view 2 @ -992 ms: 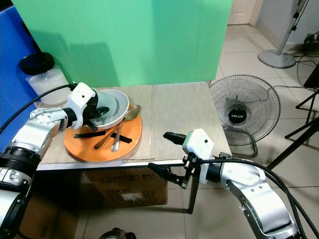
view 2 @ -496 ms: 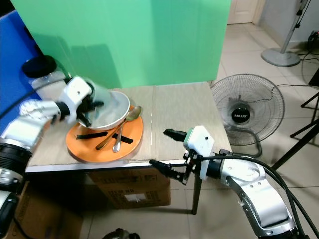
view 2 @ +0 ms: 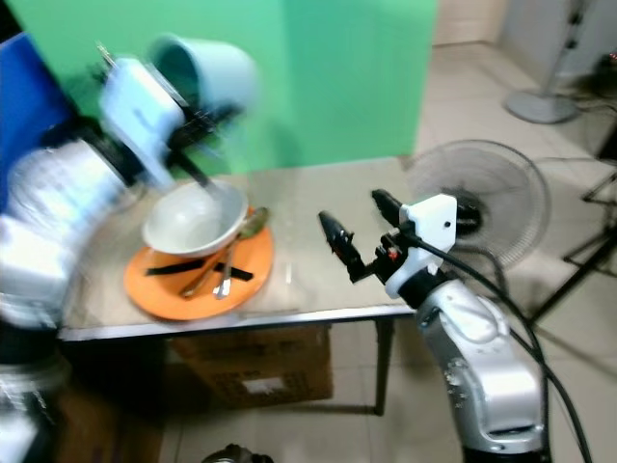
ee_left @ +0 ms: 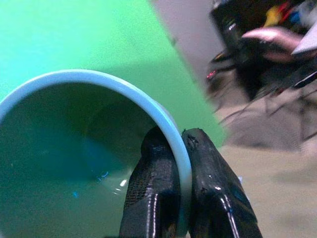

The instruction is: Setting the table

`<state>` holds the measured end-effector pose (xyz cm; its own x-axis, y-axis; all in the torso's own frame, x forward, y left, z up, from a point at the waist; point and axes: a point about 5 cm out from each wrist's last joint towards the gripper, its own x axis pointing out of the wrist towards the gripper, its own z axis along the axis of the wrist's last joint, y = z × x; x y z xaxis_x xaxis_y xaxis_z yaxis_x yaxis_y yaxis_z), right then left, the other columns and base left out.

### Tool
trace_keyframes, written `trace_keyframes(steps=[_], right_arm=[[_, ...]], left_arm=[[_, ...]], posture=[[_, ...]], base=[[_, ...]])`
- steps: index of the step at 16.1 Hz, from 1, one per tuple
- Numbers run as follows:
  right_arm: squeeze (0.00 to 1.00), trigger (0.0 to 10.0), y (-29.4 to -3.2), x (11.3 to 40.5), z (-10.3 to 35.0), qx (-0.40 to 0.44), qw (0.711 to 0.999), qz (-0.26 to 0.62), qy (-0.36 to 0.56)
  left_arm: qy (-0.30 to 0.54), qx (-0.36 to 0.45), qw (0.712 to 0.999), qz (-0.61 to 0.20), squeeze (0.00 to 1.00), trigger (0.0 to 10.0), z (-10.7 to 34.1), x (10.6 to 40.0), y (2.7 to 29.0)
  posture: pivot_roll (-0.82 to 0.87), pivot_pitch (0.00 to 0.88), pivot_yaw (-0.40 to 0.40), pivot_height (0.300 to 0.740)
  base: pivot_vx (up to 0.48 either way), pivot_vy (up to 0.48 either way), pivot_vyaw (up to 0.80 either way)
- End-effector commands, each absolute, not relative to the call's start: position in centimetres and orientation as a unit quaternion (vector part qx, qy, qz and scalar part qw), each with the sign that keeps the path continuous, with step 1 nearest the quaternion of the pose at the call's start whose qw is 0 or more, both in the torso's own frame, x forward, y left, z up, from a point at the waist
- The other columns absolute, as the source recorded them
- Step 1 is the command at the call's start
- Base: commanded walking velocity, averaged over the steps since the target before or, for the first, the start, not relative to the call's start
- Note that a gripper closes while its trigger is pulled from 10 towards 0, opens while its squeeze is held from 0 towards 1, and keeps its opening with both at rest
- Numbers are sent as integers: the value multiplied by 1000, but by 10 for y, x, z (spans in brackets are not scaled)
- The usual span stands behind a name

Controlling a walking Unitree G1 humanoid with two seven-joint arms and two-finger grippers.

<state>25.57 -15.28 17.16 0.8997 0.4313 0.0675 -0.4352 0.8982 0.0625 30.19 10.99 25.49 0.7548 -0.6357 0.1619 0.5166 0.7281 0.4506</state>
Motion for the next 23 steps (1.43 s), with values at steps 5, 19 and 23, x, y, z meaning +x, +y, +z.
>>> trace_keyframes(steps=[5, 19, 23], right_arm=[[0, 10000, -161, 256, 173, 1, 995, 94, -18], [0, 10000, -153, 244, 147, -27, 993, 101, 54], [0, 10000, -160, 247, 145, -34, 994, 78, 68]], left_arm=[[-94, 135, 966, -200, 0, 10000, 213, 285, 110], [-16, 86, 996, -24, 0, 10000, 167, 233, 151], [-25, 89, 996, -1, 0, 10000, 169, 231, 156]], posture=[[-81, 0, 145, 740], [-104, 20, 78, 740], [-98, 43, 53, 740]], base=[[0, 0, -735], [0, 0, -731], [0, 0, -739]])
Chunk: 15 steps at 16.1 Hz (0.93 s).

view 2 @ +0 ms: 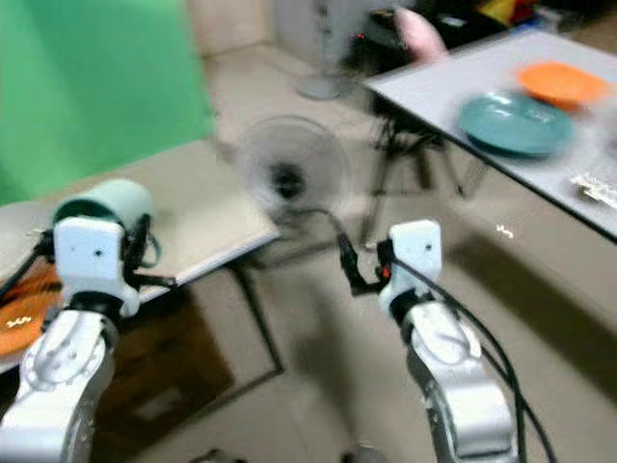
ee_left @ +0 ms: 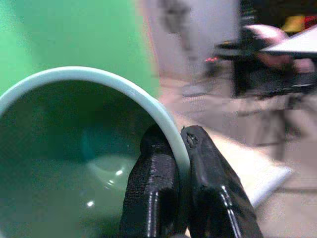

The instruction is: Setting the table

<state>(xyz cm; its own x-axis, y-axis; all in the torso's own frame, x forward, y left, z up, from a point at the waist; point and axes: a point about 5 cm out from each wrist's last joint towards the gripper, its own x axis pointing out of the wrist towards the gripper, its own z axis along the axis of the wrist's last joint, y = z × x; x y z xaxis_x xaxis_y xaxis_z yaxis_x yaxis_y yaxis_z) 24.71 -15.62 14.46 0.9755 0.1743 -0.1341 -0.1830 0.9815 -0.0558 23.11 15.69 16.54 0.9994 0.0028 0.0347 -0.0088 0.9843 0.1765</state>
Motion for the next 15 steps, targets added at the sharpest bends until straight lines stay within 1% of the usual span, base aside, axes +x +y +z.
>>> trace_keyframes(steps=[1, 6, 8, 10, 12, 15], right_arm=[[0, 10000, -165, 249, 146, -35, 995, 66, 68], [0, 10000, -179, 250, 149, -48, 995, 47, 69], [0, 10000, -187, 248, 151, -52, 996, 31, 67], [0, 10000, -189, 247, 151, -51, 996, 21, 67], [0, 10000, -190, 244, 152, -49, 997, 12, 67], [0, 10000, -190, 243, 153, -51, 996, 13, 68]], left_arm=[[-26, 88, 996, -5, 0, 10000, 170, 231, 154], [-24, 115, 993, -27, 0, 10000, 163, 233, 146], [-30, 95, 995, -26, 0, 10000, 165, 237, 144], [-35, 95, 994, -38, 0, 10000, 166, 237, 143], [-37, 62, 997, -36, 0, 10000, 169, 239, 141], [-37, 72, 995, -57, 0, 10000, 167, 236, 138]], posture=[[-101, 46, 56, 740], [-134, 51, 68, 740], [-139, 42, 69, 740], [-149, 39, 69, 740], [-152, 38, 69, 740], [-157, 35, 67, 740]], base=[[0, 0, -744], [0, 0, -744], [0, 0, -744], [0, 0, -744], [0, 0, -744], [266, 0, -746]])
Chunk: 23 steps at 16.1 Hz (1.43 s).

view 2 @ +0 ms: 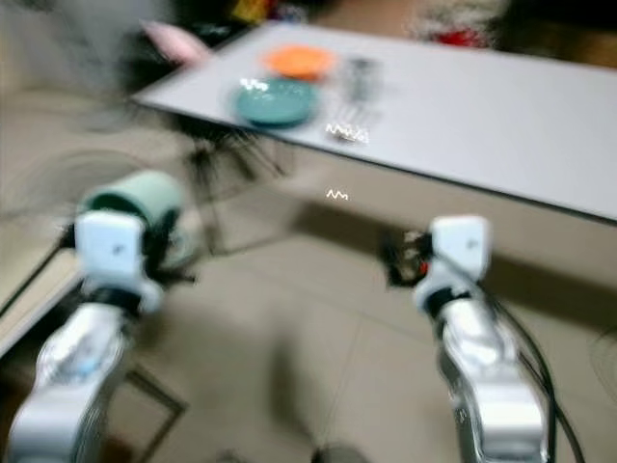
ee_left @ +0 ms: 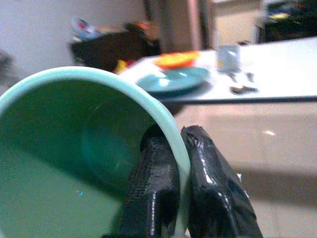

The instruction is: Setting the table

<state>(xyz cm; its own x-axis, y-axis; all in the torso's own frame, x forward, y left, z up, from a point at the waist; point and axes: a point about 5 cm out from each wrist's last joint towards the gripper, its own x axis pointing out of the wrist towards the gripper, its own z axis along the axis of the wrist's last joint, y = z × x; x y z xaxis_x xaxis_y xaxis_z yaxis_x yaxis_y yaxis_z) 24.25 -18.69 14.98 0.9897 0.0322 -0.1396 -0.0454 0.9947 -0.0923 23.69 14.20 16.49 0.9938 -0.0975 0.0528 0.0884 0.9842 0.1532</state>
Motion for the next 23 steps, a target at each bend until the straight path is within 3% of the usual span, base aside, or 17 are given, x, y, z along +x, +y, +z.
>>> trace_keyframes(steps=[1, 16, 23], right_arm=[[0, 10000, -192, 244, 154, -51, 996, 10, 66], [0, 10000, -195, 250, 166, -44, 999, -5, 32], [0, 10000, -184, 258, 173, -30, 999, 35, 16]], left_arm=[[-37, 72, 995, -63, 0, 10000, 166, 235, 137], [-54, 47, 995, -67, 0, 10000, 176, 247, 140], [-59, 51, 994, -76, 0, 10000, 178, 257, 140]], posture=[[-158, 33, 68, 740], [-164, 0, 87, 740], [-173, 0, 114, 740]], base=[[281, 0, -744], [360, 0, -746], [390, 0, -62]])
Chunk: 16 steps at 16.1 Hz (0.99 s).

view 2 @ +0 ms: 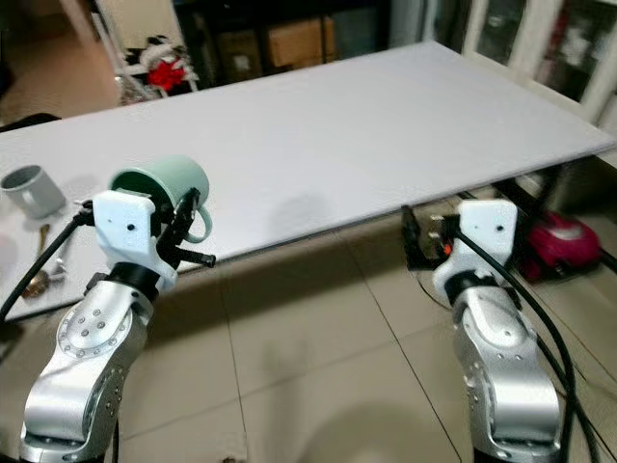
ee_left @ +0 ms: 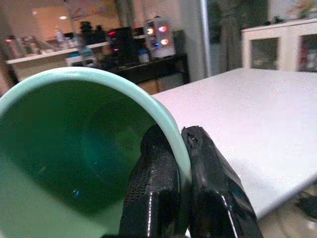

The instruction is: Setting the table

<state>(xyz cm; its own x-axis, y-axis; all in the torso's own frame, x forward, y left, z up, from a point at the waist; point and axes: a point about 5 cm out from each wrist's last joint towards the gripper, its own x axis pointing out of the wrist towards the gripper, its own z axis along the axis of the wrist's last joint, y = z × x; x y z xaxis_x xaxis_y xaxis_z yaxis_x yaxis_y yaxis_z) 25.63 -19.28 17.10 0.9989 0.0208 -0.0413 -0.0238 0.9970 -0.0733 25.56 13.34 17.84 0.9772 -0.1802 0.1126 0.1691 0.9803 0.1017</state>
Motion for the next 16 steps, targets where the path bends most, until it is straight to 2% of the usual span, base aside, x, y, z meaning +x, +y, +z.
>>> trace_keyframes(steps=[1, 4, 8, 16], right_arm=[[0, 10000, -180, 259, 174, -28, 998, 47, 16], [0, 10000, -175, 265, 176, -25, 998, 60, 13], [0, 10000, -162, 270, 175, -62, 989, 133, 16], [0, 10000, -155, 274, 172, -83, 984, 158, 24]], left_arm=[[-60, 51, 994, -77, 0, 10000, 178, 259, 140], [-61, 52, 994, -76, 0, 10000, 178, 263, 139], [-53, 57, 994, -72, 0, 10000, 175, 266, 140], [-42, 66, 993, -83, 0, 10000, 170, 266, 138]], posture=[[-172, 0, 114, 740], [-170, 0, 112, 740], [-152, 0, 104, 740], [-138, 0, 97, 740]], base=[[386, 0, 0], [390, 0, 0], [390, 0, 0], [390, 0, 0]])
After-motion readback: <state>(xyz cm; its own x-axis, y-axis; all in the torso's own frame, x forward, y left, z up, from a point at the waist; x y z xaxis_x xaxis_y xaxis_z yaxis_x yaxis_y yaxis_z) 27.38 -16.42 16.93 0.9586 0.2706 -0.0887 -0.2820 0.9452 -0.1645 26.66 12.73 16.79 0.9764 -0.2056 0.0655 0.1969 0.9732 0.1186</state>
